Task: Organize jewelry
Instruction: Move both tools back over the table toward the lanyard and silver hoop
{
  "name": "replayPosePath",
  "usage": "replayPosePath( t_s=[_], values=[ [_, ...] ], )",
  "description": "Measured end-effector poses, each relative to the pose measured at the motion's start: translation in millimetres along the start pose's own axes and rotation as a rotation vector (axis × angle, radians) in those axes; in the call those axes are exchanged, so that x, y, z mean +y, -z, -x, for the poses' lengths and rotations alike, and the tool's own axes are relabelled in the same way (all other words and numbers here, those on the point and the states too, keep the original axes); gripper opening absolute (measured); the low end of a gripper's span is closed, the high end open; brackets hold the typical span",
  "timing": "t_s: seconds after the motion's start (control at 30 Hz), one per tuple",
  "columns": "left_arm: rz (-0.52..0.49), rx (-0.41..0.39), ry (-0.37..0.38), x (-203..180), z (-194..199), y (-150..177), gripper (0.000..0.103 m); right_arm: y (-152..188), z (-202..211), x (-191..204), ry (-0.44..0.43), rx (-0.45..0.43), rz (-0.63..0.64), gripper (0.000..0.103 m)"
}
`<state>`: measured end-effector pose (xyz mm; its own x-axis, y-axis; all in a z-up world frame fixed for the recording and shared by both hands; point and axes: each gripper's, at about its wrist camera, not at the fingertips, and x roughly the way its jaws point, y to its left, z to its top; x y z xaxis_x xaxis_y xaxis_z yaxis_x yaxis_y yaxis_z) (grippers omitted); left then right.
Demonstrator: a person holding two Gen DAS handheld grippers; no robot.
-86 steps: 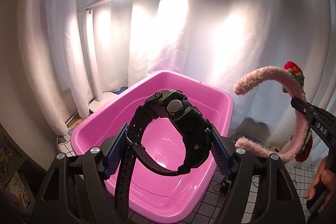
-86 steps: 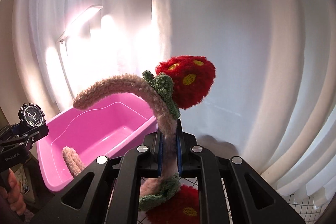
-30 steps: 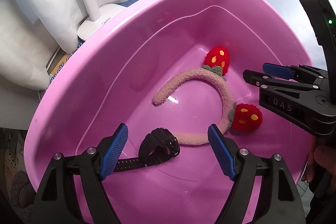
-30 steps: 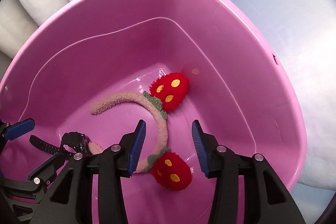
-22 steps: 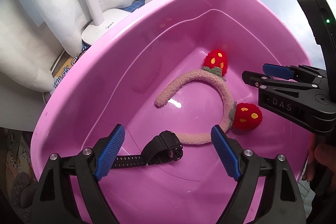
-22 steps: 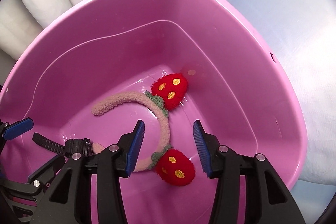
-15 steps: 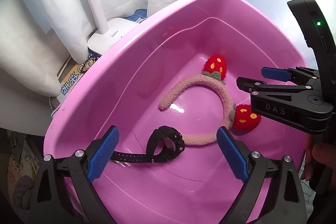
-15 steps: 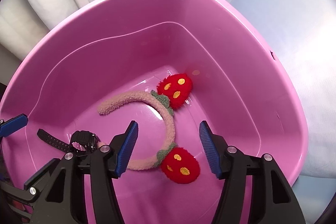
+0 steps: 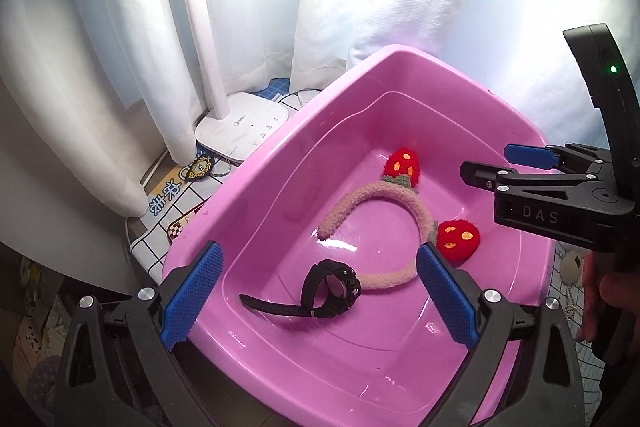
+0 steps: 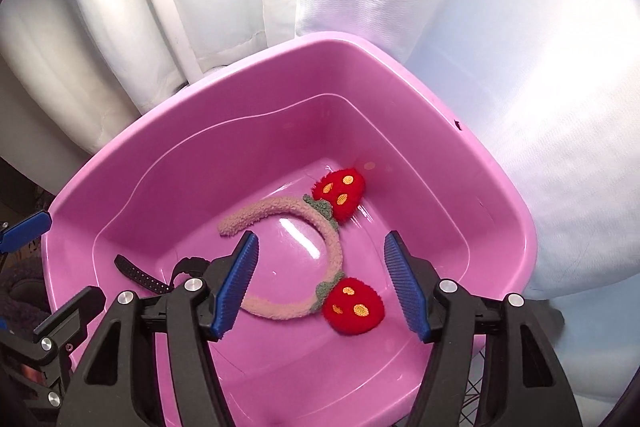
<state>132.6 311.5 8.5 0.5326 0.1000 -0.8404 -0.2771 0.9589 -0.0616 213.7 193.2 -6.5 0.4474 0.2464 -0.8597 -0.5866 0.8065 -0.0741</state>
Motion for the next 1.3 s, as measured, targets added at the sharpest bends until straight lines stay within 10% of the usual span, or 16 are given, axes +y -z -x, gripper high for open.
replayPosePath(
  t_s=[0.37,0.73,1.3],
  values=[
    [-0.017,-0.158,0.146,-29,55,15,0.096,96,103,-58,0.053,-0.2,-0.266,0.066],
    [-0.112,-0.163,0.286,-130,89,57,0.096,273,156,-140,0.196,-0.157,-0.515,0.068],
    [-0.183,0.029,0.193,-259,88,189,0.097,450,189,-222,0.162,-0.081,-0.632,0.069]
  ],
)
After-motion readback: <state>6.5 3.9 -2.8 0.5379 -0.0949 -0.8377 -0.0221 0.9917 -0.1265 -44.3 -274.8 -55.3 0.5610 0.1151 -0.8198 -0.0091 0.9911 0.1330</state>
